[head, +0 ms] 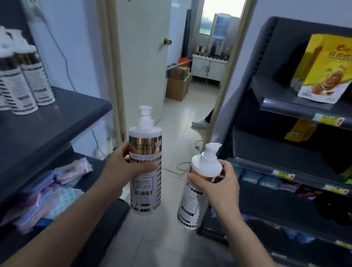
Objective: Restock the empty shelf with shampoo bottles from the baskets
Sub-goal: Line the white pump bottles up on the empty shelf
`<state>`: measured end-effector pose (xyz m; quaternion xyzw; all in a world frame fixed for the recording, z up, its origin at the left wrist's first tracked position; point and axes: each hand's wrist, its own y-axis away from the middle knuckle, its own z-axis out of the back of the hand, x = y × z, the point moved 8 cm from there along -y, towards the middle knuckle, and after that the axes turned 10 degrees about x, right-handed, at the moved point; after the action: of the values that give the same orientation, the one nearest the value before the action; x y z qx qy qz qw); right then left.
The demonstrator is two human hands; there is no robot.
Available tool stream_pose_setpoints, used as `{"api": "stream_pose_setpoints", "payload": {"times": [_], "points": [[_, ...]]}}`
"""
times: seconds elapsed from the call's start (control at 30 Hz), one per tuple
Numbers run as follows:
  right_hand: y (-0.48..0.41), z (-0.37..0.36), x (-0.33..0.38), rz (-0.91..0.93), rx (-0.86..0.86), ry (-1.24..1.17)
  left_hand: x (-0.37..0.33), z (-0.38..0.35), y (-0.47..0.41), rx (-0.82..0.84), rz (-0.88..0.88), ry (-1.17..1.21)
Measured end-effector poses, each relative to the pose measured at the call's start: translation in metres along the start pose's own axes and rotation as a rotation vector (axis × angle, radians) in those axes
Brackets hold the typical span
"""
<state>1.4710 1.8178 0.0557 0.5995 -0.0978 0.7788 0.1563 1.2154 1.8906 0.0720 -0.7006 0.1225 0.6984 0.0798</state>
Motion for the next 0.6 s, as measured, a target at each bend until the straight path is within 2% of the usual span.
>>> {"api": "stream_pose_setpoints", "payload": {"times": [0.33, 0.6], "points": [[-0.068, -0.1, 0.042, 0.046, 0.249, -0.109, -0.018, 0.083, -0.028, -0.125, -0.062, 0.037], [-0.132, -0.155, 0.072, 0.043, 0.509, -0.333, -0.025, 0.113, -0.052, -0.217, -0.039, 0.077]]}}
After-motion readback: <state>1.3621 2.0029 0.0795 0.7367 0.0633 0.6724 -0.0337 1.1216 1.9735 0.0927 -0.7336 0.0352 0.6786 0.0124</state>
